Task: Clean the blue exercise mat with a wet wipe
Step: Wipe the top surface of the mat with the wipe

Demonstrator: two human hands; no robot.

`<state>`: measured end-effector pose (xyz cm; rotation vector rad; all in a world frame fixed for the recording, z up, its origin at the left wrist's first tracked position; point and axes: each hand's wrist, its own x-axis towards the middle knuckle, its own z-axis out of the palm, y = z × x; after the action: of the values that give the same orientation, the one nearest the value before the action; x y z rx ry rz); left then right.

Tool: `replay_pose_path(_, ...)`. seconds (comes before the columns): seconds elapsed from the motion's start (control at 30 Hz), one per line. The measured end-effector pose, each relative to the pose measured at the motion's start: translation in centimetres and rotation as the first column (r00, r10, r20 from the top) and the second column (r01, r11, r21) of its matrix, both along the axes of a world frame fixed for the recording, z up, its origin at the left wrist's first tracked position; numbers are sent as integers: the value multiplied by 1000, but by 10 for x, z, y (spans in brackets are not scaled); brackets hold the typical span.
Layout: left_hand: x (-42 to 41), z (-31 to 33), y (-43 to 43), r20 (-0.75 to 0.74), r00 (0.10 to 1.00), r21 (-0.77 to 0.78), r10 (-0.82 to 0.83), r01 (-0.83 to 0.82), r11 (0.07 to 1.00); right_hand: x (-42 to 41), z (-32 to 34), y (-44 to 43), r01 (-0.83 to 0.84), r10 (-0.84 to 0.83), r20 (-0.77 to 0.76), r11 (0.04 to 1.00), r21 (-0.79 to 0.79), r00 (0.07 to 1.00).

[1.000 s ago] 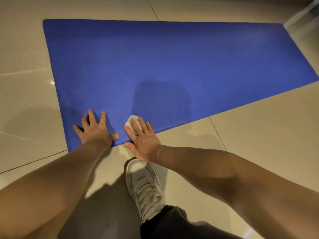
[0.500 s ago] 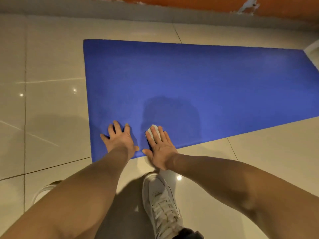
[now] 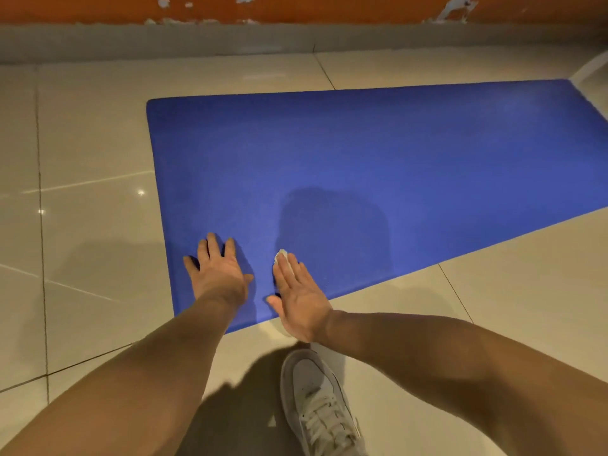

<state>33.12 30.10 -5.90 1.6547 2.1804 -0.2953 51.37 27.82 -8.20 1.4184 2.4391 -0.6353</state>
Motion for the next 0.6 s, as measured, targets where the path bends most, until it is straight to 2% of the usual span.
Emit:
replay_pose_path(0.1, -11, -2, 6, 30, 998, -53, 47, -45, 998, 23, 1, 24, -32, 33, -34, 999, 41, 999)
replay_pose_path(0.23, -12, -3, 8, 33, 998, -96, 53, -50, 994, 44, 5, 71, 199, -203, 105, 979, 54, 973)
replay_pose_path(0.33, -9, 0, 13, 30, 998, -74, 49, -47, 996, 18, 7, 64, 255, -255, 67, 967, 8, 965)
replay_pose_path(0.43, -11, 1, 17, 55, 997, 10, 46, -47, 999, -9, -1, 30, -6, 2, 43, 995, 101, 999)
replay_pose_path(0.5, -17, -1, 20, 96, 994, 86, 49, -57, 995, -5, -2, 30, -153, 152, 14, 982, 114, 988)
replay_pose_path(0.57, -26, -4, 24, 107, 994, 122, 32, -45, 992, 7, -2, 52, -208, 213, -39, 973, 103, 976)
replay_pose_path(0.6, -29, -5, 26, 99, 995, 105, 25, -35, 994, 15, -1, 66, -178, 184, -52, 979, 95, 982)
